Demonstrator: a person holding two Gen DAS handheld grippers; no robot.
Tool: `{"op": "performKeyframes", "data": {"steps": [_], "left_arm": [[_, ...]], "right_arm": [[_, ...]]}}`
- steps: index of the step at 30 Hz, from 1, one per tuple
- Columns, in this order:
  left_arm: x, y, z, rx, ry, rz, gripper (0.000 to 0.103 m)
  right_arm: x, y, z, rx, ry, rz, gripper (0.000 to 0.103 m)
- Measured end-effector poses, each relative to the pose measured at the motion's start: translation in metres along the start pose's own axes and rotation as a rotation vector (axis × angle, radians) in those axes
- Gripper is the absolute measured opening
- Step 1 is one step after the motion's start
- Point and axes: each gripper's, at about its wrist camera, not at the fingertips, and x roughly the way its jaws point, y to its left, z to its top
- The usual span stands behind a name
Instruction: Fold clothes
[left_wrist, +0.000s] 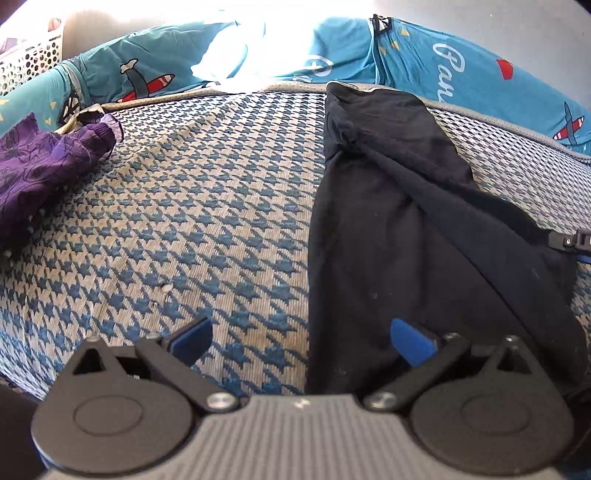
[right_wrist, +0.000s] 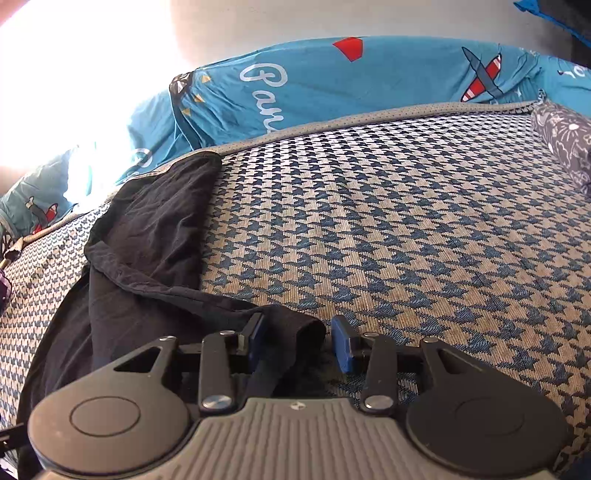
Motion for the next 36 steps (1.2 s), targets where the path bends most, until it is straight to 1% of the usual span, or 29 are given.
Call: {"op": "performKeyframes", "data": {"steps": [1, 2, 3, 4, 5, 8, 12, 15, 19, 24, 29, 31, 34, 36], "left_arm": [[0.001, 0.001, 0.001, -0.010, 0.000, -0.002, 0.103], [0.002, 0.001, 0.002, -0.016, 0.001, -0.001, 0.103], [0.003, 0.001, 0.002, -0.017, 0.001, 0.002, 0.103], [0.003, 0.001, 0.002, -0.016, 0.001, 0.007, 0.103], [0.003, 0.001, 0.002, -0.016, -0.001, 0.010, 0.103], [0.003, 0.003, 0.002, -0.031, -0.006, 0.016, 0.103], [0.004, 0.009, 0.004, -0.065, -0.007, 0.019, 0.103], [0.006, 0.010, 0.004, -0.077, 0.001, 0.015, 0.103], [0.007, 0.011, 0.004, -0.083, 0.010, 0.001, 0.103], [0.007, 0.012, 0.006, -0.103, -0.003, -0.034, 0.103], [0.003, 0.021, 0.011, -0.166, -0.018, -0.070, 0.103], [0.000, 0.027, 0.013, -0.194, -0.032, -0.070, 0.103], [-0.005, 0.046, 0.013, -0.275, -0.057, -0.066, 0.103], [-0.008, 0.059, 0.013, -0.328, -0.071, -0.059, 0.103]], "right_arm": [[0.001, 0.002, -0.001, -0.013, -0.003, -0.001, 0.037], [0.002, 0.003, -0.001, -0.026, -0.007, -0.001, 0.030], [0.003, 0.005, -0.002, -0.038, -0.010, -0.002, 0.026], [0.004, 0.006, -0.002, -0.046, -0.013, 0.001, 0.018], [0.004, 0.005, -0.002, -0.039, -0.016, 0.012, 0.015], [0.002, 0.005, -0.003, -0.023, -0.026, 0.037, 0.008], [-0.013, 0.010, -0.002, -0.022, -0.063, 0.062, 0.007], [-0.031, 0.018, 0.004, -0.033, -0.092, 0.113, 0.007], [-0.054, 0.039, 0.010, -0.068, -0.118, 0.215, 0.007], [-0.087, 0.079, 0.013, -0.167, -0.167, 0.367, 0.007], [-0.109, 0.119, 0.007, -0.250, -0.184, 0.480, 0.007], [-0.116, 0.136, 0.003, -0.285, -0.187, 0.521, 0.007], [-0.118, 0.160, -0.008, -0.332, -0.168, 0.574, 0.007], [-0.116, 0.171, -0.017, -0.358, -0.149, 0.595, 0.007]]}}
